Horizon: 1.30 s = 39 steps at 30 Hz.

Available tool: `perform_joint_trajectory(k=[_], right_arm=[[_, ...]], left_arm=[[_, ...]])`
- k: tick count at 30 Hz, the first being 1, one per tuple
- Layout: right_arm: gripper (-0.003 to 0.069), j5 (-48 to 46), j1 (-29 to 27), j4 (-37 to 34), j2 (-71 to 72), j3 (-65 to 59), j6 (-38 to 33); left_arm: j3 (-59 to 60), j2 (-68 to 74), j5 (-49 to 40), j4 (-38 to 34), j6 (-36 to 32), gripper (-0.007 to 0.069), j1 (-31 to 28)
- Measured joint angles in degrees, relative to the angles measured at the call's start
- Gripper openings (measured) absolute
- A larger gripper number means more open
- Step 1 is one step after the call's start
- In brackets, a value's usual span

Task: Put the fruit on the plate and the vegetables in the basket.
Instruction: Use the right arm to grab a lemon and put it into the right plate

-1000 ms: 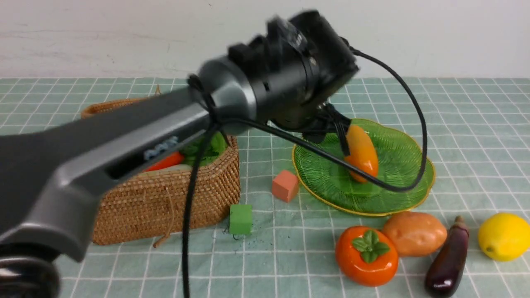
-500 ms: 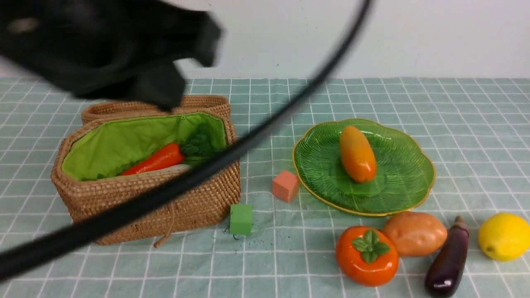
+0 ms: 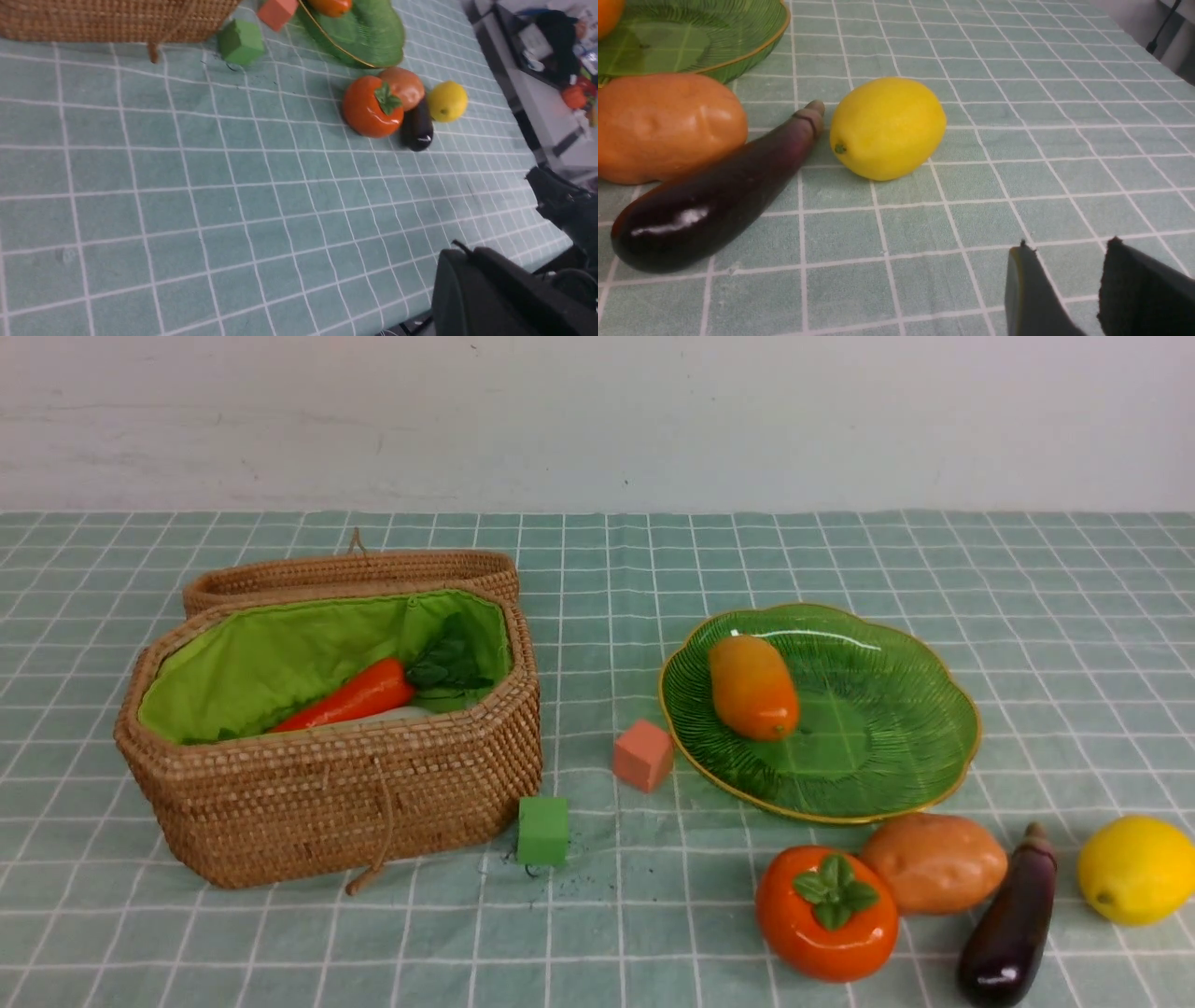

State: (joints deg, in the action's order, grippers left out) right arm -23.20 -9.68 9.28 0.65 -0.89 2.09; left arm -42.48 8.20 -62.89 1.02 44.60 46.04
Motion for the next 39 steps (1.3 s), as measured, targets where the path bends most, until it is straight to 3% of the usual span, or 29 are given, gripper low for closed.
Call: perform_joint_trajectory(k=[10,21,26,30,36,39], right_arm=[[0.0242,0.00,0.00,0.00,0.00,0.00,0.00],[0.0242,0.00,0.00,0.00,0.00,0.00,0.00],[0.0242,0.00,0.00,0.00,0.00,0.00,0.00],[0.0242,0.00,0.00,0.00,0.00,0.00,0.00],[0.0242,0.00,0.00,0.00,0.00,0.00,0.00],[0.0242,0.00,0.00,0.00,0.00,0.00,0.00]], left_arm=[[0.31,-0.01,-0.94,-3.83,-2.62,-0.0013,0.00],[0.42,-0.01,-0.99,-3.90,-2.64,-0.0013,0.00],[2.57,-0.01,2.99,-1.97,-3.63,-0.0013,-0.85],[4.82,-0.01,8.30,-1.02,-7.86,-0.0013,-6.93],[12.37,0.01,20.98,-1.02,-19.55,-0.0009,-29.61],[16.83,-1.78,25.48,-0.11,-22.57,-0.0010,-37.65]])
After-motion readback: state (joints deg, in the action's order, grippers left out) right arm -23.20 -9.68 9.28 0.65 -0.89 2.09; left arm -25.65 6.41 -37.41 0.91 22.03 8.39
